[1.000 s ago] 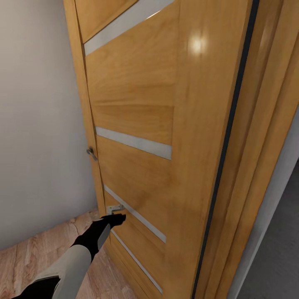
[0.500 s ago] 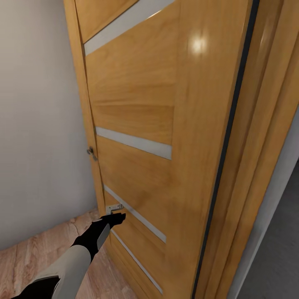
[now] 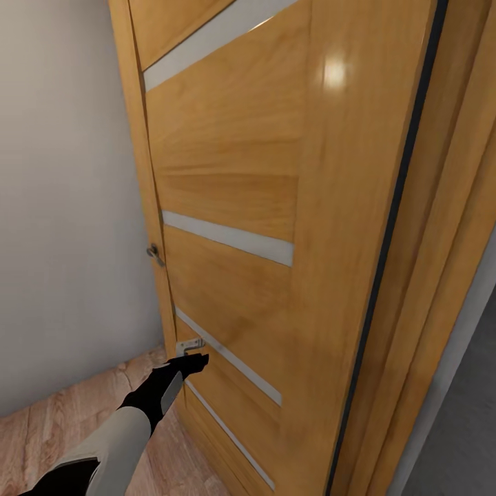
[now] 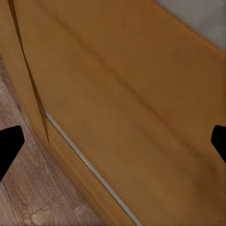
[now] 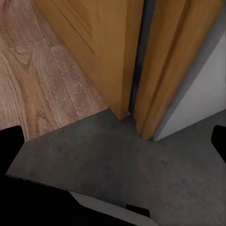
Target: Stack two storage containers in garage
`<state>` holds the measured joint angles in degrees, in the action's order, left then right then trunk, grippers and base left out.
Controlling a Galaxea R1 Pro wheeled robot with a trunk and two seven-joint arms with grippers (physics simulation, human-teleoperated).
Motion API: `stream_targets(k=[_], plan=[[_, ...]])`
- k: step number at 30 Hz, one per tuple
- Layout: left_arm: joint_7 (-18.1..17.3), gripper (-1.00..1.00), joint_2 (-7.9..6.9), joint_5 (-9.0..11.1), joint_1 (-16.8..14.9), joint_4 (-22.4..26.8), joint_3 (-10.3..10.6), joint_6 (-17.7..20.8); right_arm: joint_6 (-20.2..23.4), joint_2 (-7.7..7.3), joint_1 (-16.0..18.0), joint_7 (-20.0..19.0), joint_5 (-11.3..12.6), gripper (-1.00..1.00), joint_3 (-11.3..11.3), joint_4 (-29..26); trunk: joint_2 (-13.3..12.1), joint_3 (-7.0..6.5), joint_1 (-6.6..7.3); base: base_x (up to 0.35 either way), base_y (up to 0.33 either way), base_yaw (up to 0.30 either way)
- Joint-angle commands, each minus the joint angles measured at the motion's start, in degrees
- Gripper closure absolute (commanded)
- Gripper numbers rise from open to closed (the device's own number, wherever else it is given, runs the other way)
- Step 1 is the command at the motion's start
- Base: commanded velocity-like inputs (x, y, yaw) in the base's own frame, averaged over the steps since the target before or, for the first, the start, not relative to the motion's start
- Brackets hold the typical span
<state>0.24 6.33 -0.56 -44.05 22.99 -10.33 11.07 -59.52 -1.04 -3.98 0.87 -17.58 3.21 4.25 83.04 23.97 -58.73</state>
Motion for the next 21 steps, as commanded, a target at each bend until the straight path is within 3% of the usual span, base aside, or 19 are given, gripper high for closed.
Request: stream_targets(k=[1, 13, 21], plan=[[0.02, -1.0, 0.07, -0.05, -0.01, 0.12, -0.25, 0.35, -0.18, -0.04, 0.03, 0.06, -0.44, -1.0, 0.33, 0.08, 0.03, 0.05, 0.0, 0.0, 0.0, 0.0], [0.02, -1.0, 0.08, -0.06, 0.0, 0.12, -0.23, 0.35, -0.15, -0.1, 0.03, 0.05, -0.44, -1.0, 0.31, 0.06, 0.03, 0.05, 0.0, 0.002, 0.0, 0.0], [0.02, -1.0, 0.08, -0.06, -0.02, 0.12, -0.22, 0.35, -0.15, -0.1, 0.03, 0.04, -0.44, -1.0, 0.35, 0.06, 0.03, 0.05, 0.0, 0.232, 0.0, 0.0]])
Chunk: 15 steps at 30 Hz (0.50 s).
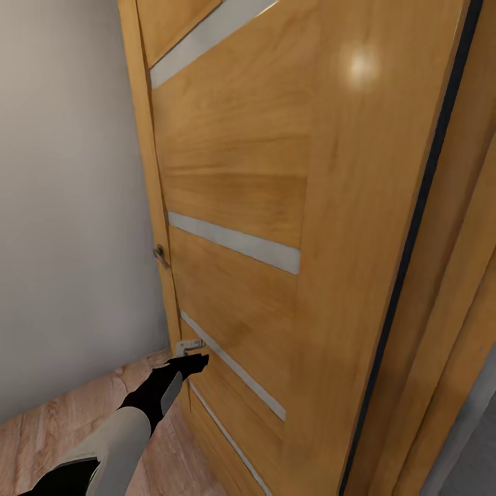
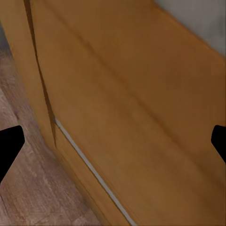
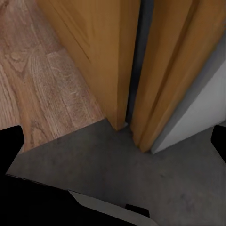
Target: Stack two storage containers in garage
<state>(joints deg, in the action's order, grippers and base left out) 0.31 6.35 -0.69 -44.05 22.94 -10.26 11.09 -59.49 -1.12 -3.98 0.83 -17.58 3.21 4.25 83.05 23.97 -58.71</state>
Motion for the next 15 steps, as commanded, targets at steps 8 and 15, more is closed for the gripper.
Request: stream_targets(k=[8, 15], plan=[[-0.05, -1.0, 0.07, 0.08, -0.02, 0.18, -0.36, 0.34, -0.11, -0.01, 0.03, 0.04, -0.44, -1.0, 0.06, 0.08, 0.03, 0.04, -0.02, 0.035, 0.0, 0.0], [-0.05, -1.0, 0.13, 0.08, -0.03, 0.18, -0.3, 0.34, -0.11, -0.02, 0.03, 0.01, -0.44, -1.0, 0.04, 0.06, 0.03, 0.04, -0.02, 0.001, 0.0, 0.0]])
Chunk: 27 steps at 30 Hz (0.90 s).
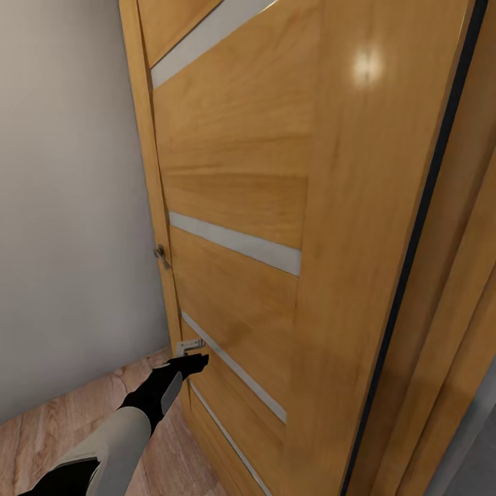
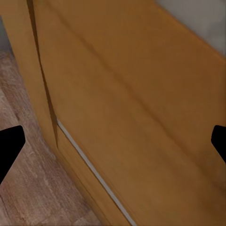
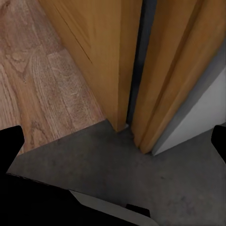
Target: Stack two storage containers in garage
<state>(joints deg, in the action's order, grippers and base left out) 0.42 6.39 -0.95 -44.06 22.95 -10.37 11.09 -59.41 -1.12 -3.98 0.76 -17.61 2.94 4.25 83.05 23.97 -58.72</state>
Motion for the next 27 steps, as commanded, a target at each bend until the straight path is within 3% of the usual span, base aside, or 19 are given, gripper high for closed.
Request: stream_targets(k=[1, 20, 27], plan=[[-0.16, -1.0, 0.1, 0.33, 0.0, 0.16, -0.19, 0.34, -0.18, -0.02, 0.03, 0.08, -0.41, -1.0, 0.32, 0.06, 0.03, 0.04, 0.0, 0.0, 0.0, 0.0], [-0.16, -1.0, 0.03, 0.33, -0.02, 0.16, -0.18, 0.34, -0.35, -0.45, -0.62, -0.02, -0.41, -1.0, 0.4, 0.23, 0.03, 0.04, 0.0, 0.0, 0.0, 0.0], [-0.16, -1.0, 0.02, 0.33, -0.01, 0.16, -0.24, 0.34, -0.54, -0.5, -6.04, -0.27, -0.49, -1.0, 0.4, 0.24, 0.03, 0.04, 0.0, 0.0, 0.0, 0.0]])
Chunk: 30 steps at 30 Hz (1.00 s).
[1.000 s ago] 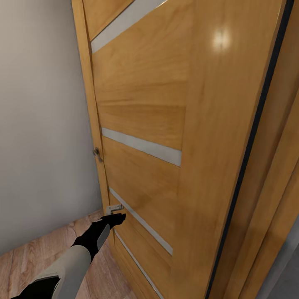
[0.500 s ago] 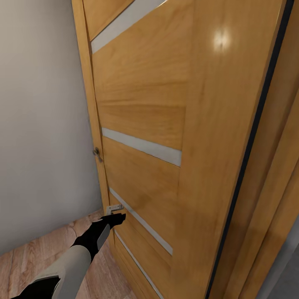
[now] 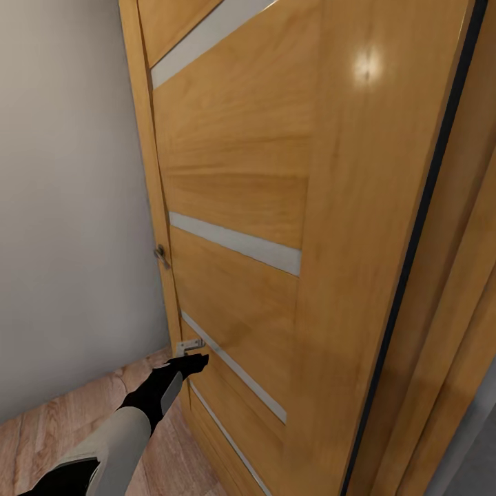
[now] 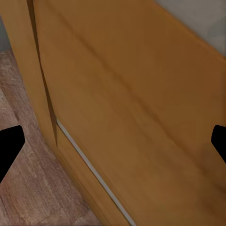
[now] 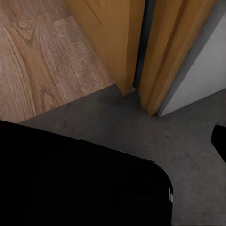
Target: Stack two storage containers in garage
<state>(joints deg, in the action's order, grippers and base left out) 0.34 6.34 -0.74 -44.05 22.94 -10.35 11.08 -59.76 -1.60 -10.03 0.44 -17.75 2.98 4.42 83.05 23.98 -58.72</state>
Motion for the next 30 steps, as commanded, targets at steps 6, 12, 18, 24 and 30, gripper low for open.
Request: stream_targets(k=[6, 12, 18, 24, 30], plan=[[-0.08, -1.0, 0.07, 0.13, -0.01, 0.17, -0.29, 0.34, -0.24, 0.04, -2.3, 0.0, -0.43, -1.0, 0.28, 0.06, 0.03, 0.04, 0.0, 0.0, 0.0, 0.0], [-0.08, -1.0, 0.06, 0.13, 0.0, 0.17, -0.29, 0.34, -0.24, 0.24, -4.1, -0.08, -0.52, -1.0, 0.27, 0.06, 0.03, 0.04, 0.0, 0.0, 0.0, 0.0], [-0.08, -1.0, 0.0, 0.13, -0.01, 0.17, -0.29, 0.34, -0.24, 0.28, -4.83, -0.09, -0.45, -1.0, 0.27, 0.06, 0.03, 0.04, 0.0, 0.0, 0.0, 0.0], [-0.08, -1.0, -0.01, 0.13, -0.01, 0.17, -0.29, 0.34, -0.24, 0.28, -4.96, -0.05, -0.43, -1.0, 0.3, 0.06, 0.03, 0.04, 0.0, 0.0, 0.0, 0.0], [-0.08, -1.0, -0.02, 0.13, -0.04, 0.17, -0.29, 0.34, -0.24, 0.26, -4.98, -0.01, -0.36, -1.0, 0.33, 0.06, 0.03, 0.04, 0.0, 0.0, 0.0, 0.0]])
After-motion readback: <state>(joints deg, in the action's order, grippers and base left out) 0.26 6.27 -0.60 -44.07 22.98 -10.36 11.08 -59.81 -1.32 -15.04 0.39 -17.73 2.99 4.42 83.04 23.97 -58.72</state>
